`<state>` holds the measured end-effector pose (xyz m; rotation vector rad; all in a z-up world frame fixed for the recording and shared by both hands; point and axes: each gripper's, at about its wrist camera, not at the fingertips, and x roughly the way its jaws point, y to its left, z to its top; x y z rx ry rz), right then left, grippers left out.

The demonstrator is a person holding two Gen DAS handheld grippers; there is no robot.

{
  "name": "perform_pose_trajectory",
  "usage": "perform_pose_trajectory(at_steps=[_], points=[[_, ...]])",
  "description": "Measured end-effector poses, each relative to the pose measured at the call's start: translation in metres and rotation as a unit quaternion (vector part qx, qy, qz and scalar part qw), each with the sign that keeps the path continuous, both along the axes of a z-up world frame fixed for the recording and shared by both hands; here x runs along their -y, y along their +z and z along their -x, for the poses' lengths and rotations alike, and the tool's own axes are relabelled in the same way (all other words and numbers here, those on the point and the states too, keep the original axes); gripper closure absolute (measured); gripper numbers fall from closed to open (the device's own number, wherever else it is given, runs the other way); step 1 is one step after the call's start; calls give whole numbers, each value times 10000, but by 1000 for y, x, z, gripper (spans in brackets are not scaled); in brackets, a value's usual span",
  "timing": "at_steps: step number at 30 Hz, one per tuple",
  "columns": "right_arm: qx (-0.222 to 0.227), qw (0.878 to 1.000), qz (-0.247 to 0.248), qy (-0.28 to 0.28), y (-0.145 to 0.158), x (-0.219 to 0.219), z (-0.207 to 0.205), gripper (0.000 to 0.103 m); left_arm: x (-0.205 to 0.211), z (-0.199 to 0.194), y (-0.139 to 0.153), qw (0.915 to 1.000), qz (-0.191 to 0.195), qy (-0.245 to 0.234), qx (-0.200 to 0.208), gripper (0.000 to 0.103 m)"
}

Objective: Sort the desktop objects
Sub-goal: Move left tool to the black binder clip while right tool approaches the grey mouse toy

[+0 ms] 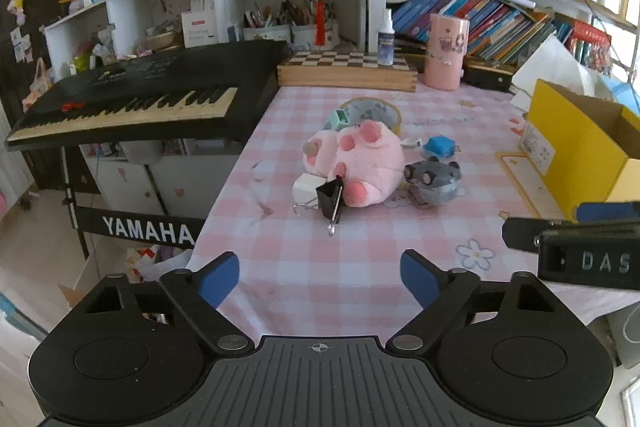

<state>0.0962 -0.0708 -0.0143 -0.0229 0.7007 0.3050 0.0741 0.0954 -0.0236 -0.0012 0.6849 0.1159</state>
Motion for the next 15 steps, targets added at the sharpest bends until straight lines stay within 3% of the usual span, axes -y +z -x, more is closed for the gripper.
perform_pose_trajectory(at_steps=[4,15], points=[[-66,9999,11,96,-3,-6,-28,22,-3,-20,-8,9999,-87,8,-50,23],[-321,9983,241,411,-26,-29,-96,22,-7,-67,-28,9990,-235,-165,-348,23]])
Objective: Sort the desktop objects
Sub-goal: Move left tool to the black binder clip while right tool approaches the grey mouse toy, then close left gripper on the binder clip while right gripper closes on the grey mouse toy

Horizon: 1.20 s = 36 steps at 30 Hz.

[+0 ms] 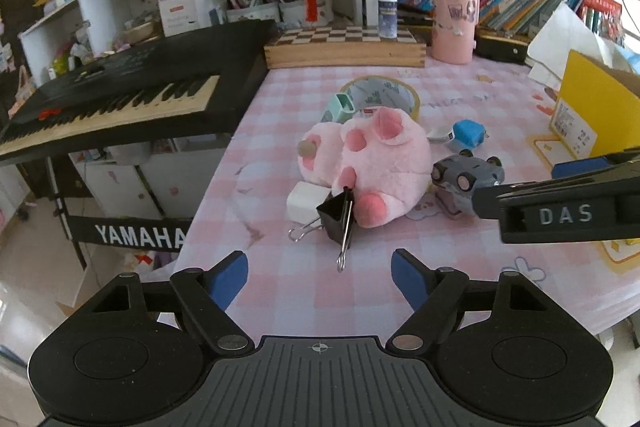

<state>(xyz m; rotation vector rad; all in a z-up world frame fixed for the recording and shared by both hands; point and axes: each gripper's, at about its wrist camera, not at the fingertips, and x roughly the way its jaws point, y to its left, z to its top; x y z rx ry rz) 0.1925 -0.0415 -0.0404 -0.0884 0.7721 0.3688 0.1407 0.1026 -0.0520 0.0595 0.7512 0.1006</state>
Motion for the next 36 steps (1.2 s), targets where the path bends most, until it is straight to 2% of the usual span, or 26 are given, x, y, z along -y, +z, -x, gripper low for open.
perform_pose_trajectory(at_steps=[3,8,12,16,19,22,23,25,26,36], points=[[-84,9999,63,95,-6,-6,-13,22,-2,-13,-5,10000,-55,-47,-58,24],[-201,9994,151,216,-15,-13,-30,22,-8,-32,-15,9997,-133,-131,-158,34],[-268,9991,212,269,-21,-16,-41,22,-10,-43,-24,9988,-202,-318,-302,36],[-295,9988,246,314,-25,-19,-49,22,-7,-47,-25,9980,-255,-503,-270,38],[-329,9985,252,359,-28,-22,-54,24,-4,-49,-25,9975,-239,-611,-256,47],[-364,9981,258,414,-31,-24,-56,29,-1,-47,-24,9972,-214,-660,-262,55],[-375,9980,255,430,-31,-24,-57,34,0,-47,-24,9972,-196,-672,-266,60],[-416,9977,222,479,-32,-25,-58,47,0,-47,-23,9970,-151,-697,-297,63],[-433,9976,189,504,-32,-24,-58,61,0,-46,-23,9969,-149,-706,-307,63],[-148,9991,47,386,-15,-9,-43,63,-5,-30,-9,9978,415,-503,-107,64]])
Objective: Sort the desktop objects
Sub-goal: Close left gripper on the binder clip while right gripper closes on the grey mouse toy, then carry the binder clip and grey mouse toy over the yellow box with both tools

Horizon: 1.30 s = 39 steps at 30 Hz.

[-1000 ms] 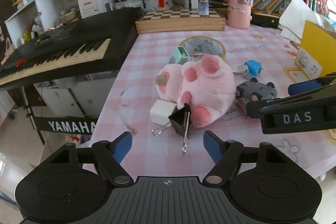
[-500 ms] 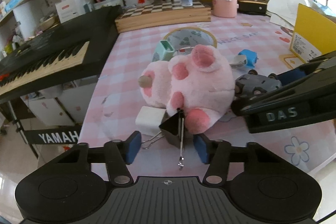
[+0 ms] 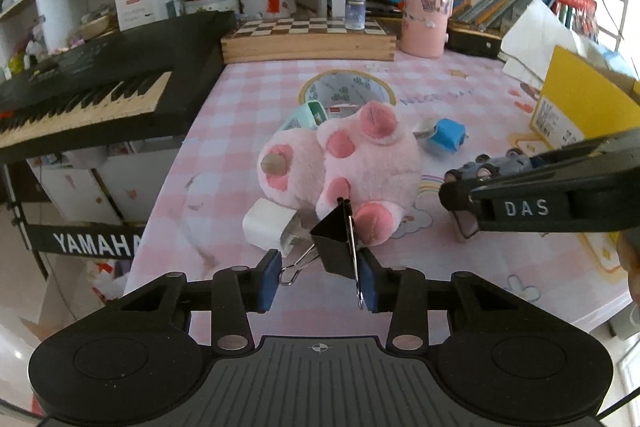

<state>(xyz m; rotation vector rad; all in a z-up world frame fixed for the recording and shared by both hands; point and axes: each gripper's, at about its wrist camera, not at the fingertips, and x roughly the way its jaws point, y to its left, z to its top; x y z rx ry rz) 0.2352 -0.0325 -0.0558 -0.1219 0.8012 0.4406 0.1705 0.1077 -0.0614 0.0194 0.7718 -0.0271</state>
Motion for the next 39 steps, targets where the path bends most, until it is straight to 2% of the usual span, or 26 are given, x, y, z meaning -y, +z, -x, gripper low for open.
perform_pose_trajectory(at_steps=[21,39], points=[[380,9983,-364,-265,45,38,88,63,6,82,56,9954,758,44,592,64],[457,9951,-457,-744,57,66,187,63,30,157,66,9918,949,-458,729,64]])
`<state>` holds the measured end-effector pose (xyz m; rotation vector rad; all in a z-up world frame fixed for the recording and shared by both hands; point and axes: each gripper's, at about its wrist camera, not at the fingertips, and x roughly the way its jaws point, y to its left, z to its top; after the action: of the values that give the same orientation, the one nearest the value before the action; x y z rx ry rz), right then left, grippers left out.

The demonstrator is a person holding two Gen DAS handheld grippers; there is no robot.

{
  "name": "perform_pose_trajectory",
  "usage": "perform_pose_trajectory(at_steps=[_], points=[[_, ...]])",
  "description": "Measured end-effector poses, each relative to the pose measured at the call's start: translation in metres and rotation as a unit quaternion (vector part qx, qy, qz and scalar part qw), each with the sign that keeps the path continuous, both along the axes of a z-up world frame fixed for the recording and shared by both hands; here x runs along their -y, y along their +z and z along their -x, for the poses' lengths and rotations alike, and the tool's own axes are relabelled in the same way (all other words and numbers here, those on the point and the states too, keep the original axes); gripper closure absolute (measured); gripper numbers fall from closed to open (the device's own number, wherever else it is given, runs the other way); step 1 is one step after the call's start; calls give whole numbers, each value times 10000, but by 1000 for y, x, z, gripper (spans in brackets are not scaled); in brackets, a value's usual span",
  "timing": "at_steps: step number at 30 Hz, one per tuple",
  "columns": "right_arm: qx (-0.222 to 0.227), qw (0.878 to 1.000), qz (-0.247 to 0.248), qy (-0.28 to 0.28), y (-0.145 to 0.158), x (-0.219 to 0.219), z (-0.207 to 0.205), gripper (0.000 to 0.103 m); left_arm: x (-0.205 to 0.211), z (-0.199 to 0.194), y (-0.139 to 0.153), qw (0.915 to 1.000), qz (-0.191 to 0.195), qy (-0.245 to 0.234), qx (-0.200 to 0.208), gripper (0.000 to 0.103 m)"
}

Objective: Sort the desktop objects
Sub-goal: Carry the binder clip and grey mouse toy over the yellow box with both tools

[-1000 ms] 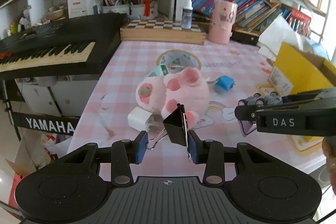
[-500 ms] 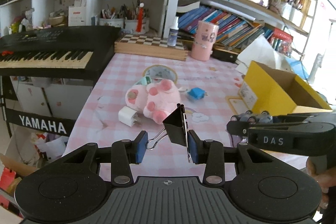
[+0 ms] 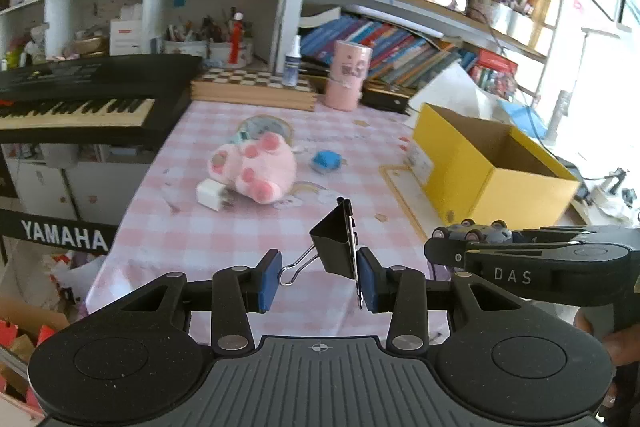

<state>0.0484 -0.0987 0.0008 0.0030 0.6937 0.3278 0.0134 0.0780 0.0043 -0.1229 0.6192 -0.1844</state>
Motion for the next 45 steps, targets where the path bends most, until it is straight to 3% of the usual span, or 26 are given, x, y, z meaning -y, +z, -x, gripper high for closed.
perform_pose_trajectory(at_steps=[12,25,35,45], points=[[-122,9970,-116,-759,-5,43,46,63,39,14,-4,9969,-27,-784,-78,64],[-324,9819,-140,-1858,-14,113,77,63,108,4,-12,9818,-118,-1883,-222,64],[-450,9716,-231,-2311,-19,169,72,63,165,-12,-12,9715,-190,-2351,-247,64],[-470,9690,-194,-2419,-18,224,39,63,215,-43,-7,9707,-188,-2389,-169,64]])
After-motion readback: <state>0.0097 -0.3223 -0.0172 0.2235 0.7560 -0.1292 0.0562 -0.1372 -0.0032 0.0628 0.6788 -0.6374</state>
